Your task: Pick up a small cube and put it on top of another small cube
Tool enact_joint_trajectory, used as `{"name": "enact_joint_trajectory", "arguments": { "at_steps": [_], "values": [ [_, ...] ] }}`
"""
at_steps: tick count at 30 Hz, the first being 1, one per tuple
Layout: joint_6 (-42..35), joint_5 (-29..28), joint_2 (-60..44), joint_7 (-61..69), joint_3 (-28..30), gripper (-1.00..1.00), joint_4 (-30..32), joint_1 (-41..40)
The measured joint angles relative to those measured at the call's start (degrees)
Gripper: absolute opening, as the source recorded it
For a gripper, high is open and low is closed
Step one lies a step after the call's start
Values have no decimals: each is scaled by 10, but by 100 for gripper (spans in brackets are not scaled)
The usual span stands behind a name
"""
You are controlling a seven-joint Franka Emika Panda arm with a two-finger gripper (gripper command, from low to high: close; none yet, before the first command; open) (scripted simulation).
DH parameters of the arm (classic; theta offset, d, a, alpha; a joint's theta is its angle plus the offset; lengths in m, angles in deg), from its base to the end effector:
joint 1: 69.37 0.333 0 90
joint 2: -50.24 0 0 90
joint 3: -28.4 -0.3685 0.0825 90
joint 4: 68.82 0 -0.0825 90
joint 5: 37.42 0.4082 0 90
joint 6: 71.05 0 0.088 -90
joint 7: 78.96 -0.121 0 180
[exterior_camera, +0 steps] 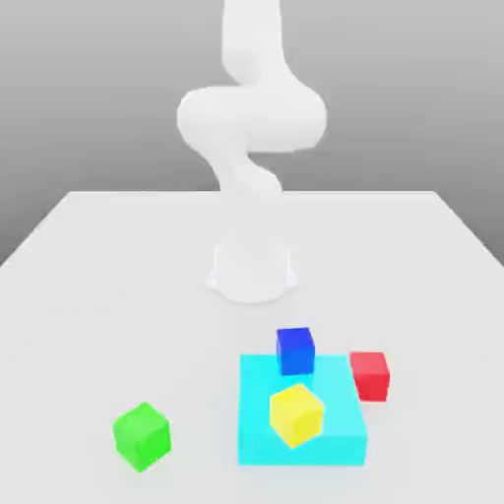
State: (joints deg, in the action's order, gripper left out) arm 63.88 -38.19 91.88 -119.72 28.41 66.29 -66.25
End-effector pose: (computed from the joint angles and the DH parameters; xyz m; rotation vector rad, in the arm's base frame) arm 0.3748 0.0200 0.6884 -2.5796 0.8709 -0.9624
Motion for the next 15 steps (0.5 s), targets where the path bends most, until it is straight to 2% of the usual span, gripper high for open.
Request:
{"name": "enact_joint_trajectory", "arguments": {
  "at_steps": [15],
  "values": [
    [211, -9, -289, 375, -9, 0, 218, 180]
  ]
}}
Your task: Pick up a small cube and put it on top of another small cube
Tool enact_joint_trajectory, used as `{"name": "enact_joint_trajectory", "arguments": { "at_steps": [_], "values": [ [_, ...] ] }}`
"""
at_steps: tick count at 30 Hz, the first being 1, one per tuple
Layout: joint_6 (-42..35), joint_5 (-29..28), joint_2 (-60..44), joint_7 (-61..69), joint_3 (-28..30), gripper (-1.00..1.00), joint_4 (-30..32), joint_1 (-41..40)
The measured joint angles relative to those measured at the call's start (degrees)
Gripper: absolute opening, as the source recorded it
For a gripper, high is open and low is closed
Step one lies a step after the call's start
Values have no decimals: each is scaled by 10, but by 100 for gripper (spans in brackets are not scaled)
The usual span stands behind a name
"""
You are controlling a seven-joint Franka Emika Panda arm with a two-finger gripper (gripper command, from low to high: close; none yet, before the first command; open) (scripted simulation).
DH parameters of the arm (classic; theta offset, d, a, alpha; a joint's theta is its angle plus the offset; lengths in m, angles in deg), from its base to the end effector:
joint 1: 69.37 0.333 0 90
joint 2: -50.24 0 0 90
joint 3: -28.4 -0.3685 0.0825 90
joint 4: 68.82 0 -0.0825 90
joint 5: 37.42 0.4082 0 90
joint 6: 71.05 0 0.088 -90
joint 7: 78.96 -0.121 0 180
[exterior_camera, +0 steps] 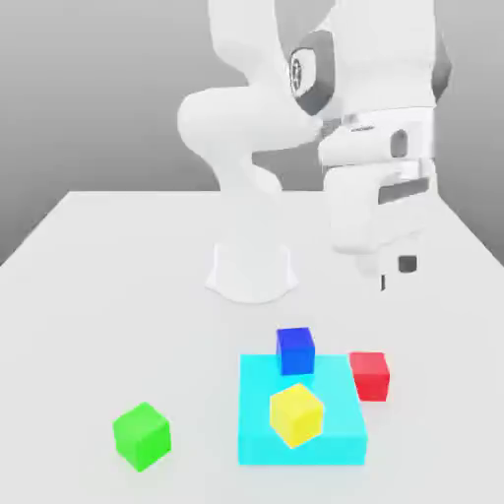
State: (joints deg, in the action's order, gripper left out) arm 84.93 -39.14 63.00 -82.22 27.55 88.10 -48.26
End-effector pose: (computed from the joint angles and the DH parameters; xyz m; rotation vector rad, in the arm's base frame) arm 0.3854 0.1562 0.3276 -3.0501 -0.5432 -0.3191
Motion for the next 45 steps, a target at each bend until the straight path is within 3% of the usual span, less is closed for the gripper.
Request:
{"name": "enact_joint_trajectory", "arguments": {
  "at_steps": [6, 13, 14, 20, 29, 42, 45],
  "values": [
    [84, 16, -112, 150, -20, 0, 78, 55],
    [201, -2, -256, 151, 1, 0, 63, 76],
    [213, -3, -271, 151, 4, -100, 60, 78],
    [218, -4, -278, 149, 5, -100, 59, 79],
    [87, 12, -120, 160, -6, -100, 87, 72],
    [-143, -16, 148, 76, 47, -100, 124, -53],
    [-111, -13, 124, 74, 52, -100, 132, -60]
  ]
}}
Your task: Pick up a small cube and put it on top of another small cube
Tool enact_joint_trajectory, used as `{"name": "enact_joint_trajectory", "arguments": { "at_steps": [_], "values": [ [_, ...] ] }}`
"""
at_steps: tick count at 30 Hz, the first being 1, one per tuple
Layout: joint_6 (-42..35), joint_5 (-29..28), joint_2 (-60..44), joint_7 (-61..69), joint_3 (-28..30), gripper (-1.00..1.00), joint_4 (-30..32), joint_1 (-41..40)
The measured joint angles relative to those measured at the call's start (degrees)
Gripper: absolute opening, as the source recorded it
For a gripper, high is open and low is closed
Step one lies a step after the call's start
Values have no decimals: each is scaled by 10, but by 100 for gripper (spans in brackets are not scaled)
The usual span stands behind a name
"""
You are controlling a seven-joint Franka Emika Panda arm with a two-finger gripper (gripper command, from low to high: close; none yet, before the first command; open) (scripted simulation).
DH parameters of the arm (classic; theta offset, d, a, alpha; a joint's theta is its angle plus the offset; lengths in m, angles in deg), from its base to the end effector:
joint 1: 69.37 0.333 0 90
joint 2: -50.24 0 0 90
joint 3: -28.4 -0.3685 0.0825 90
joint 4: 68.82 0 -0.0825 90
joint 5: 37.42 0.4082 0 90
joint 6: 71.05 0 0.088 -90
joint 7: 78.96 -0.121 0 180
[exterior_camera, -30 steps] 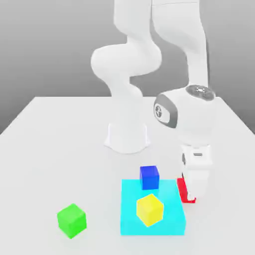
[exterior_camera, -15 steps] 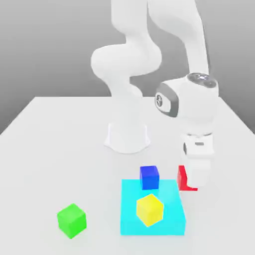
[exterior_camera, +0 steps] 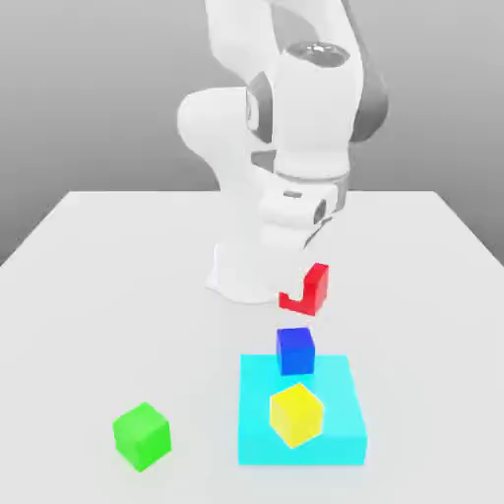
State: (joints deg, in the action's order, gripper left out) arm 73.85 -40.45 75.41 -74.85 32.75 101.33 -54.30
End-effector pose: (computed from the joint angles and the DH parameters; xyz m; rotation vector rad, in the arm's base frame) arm 0.3015 0.0608 0.2932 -3.1023 -0.4837 0.0030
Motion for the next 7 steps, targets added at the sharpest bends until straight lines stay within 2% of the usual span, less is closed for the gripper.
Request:
{"name": "enact_joint_trajectory", "arguments": {
  "at_steps": [4, 5, 7],
  "values": [
    [89, 1, -77, 0, 3, -100, 11, 0],
    [106, 1, -92, 0, 3, 100, 13, 0],
    [106, 1, -92, 0, 3, 100, 13, 0]
  ]
}}
